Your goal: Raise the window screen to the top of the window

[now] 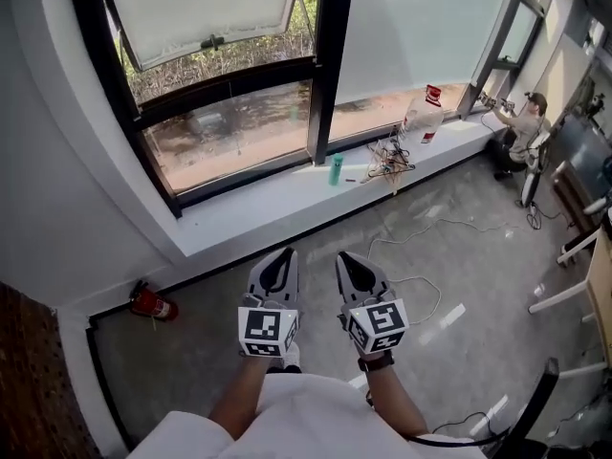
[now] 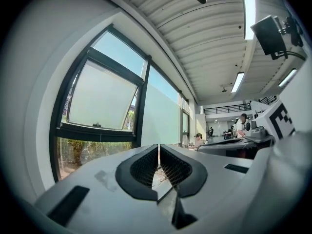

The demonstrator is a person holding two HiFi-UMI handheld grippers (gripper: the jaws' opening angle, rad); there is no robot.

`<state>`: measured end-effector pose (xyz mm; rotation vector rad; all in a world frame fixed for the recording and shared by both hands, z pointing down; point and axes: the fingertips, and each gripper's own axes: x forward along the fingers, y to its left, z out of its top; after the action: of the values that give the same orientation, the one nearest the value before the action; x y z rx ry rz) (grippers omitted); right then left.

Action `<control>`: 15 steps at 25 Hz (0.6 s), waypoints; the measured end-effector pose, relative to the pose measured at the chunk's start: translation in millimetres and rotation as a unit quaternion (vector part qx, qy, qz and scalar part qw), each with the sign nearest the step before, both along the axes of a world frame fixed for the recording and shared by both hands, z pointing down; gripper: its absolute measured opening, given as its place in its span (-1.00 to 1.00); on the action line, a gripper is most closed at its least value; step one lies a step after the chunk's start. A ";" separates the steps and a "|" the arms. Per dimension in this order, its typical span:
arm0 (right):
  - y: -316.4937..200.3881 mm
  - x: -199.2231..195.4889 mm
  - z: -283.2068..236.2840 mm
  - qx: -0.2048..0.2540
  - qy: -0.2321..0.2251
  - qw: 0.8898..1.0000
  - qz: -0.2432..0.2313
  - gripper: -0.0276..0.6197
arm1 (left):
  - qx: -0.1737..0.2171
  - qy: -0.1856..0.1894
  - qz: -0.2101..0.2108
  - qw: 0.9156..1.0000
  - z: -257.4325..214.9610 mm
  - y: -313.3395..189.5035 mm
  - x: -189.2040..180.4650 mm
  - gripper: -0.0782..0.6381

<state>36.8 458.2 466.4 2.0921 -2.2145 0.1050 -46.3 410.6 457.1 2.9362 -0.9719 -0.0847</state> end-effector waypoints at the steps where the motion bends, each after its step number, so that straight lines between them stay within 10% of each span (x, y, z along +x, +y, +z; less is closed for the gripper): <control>1: -16.2 0.3 -4.1 0.003 0.002 1.000 -0.004 -0.95 | 0.006 0.000 -0.003 1.000 -4.3 -14.0 -0.1 -0.74; 15: -195.5 -18.7 29.5 -0.035 -0.023 0.991 -0.126 -0.95 | -0.040 -0.030 -0.106 0.993 38.0 -159.3 -14.4 -0.74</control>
<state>18.1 262.7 495.9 1.7756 -2.4398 0.2110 -60.7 251.2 495.1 2.7695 -1.2609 0.0357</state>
